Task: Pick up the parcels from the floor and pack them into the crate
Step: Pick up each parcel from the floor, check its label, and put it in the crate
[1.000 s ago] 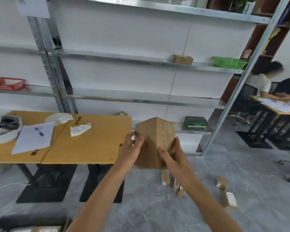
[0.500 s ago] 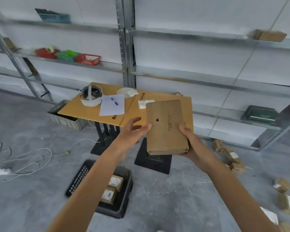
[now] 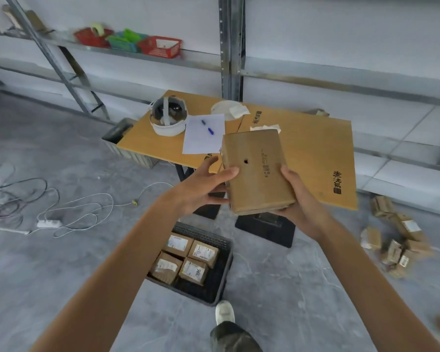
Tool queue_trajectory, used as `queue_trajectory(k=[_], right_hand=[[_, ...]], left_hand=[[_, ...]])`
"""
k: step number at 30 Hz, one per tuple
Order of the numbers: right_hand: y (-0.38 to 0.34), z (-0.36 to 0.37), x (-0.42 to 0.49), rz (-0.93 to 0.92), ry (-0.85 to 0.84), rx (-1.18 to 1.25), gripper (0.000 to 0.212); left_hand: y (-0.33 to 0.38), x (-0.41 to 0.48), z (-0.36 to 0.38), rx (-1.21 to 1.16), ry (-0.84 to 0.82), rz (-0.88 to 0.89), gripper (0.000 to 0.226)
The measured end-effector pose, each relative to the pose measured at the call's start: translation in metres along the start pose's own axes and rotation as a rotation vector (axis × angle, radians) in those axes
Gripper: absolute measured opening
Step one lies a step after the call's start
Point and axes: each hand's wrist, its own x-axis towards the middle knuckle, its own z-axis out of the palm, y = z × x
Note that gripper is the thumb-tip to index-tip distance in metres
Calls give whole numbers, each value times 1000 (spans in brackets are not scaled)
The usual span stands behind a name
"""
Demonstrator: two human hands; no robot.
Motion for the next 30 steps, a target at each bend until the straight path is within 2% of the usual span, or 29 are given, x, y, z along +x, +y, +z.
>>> queue_trajectory(k=[3,8,11,16,20,22,24,26,28,30], right_hand=[[7,5,41,51,20,-36,43],[23,12,94,164,-12,-110,56],[37,19,118,189,-6,-121,42],[62,36,150,205,44,-126,54],[86,55,171,159,117,-218,33],[105,62,183,165,126,-267,40],[128,71,198,205,127,-311,60],[154,79,216,263,114,-339,68],[184,86,237,306,108,-370,56],[223,93,260,332,141,-428,50]], left_hand=[[-3,33,-28,-38,7,-55,107],[-18,70,-65,-38,-5,-114,87],[-27,89,-85,-24,6,-144,89],[-45,120,-125,-18,-16,-194,84],[-73,140,-163,51,-42,-256,73],[-91,151,-184,77,-67,-315,60],[-112,163,-204,97,-77,-359,42],[-140,175,-225,115,-35,-388,50],[-171,189,-243,135,7,-384,61],[-208,207,-258,126,37,-368,58]])
